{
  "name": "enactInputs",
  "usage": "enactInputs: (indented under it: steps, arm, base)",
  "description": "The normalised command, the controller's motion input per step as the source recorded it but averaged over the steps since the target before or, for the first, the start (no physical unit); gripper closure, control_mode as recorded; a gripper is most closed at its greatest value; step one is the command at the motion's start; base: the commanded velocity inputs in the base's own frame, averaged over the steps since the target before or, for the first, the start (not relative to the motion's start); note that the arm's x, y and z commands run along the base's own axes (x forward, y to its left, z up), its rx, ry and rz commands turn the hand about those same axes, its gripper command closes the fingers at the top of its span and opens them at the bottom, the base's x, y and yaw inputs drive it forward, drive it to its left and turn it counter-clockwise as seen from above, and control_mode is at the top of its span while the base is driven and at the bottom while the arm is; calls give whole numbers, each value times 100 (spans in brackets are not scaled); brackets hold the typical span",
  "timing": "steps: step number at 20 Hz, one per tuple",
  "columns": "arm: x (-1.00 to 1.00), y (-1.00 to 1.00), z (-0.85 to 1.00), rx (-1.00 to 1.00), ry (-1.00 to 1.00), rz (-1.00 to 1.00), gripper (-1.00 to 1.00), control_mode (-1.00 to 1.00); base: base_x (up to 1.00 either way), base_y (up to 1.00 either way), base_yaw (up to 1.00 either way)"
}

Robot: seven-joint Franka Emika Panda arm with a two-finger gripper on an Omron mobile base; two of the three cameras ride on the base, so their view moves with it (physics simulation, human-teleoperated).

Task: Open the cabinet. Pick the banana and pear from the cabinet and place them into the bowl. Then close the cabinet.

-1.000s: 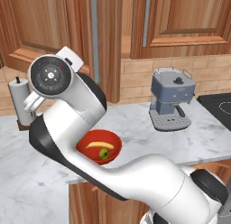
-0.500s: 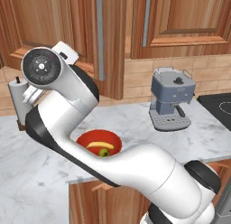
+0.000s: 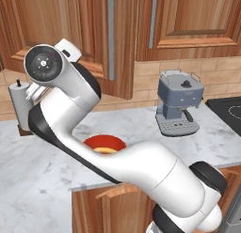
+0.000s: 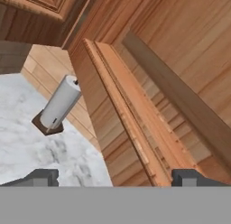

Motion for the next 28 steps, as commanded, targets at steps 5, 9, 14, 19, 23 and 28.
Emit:
enactInputs:
  steps: [5,9,14,19,23,28]
  arm:
    - [46,-12,0,0,-4,0,-100,-100]
    - [48,-14,0,0,-5,0,-100,-100]
    - [50,-16,0,0,-5,0,-100,-100]
    - [57,-24,0,0,-4,0,-100,-100]
    - [62,-26,-2,0,-3,0,-100,-100]
    - [62,-27,-4,0,-3,0,-100,-100]
  base:
    - [0,0,0]
    - [0,0,0]
    - [0,0,0]
    - [0,0,0]
    - [0,0,0]
    - [0,0,0]
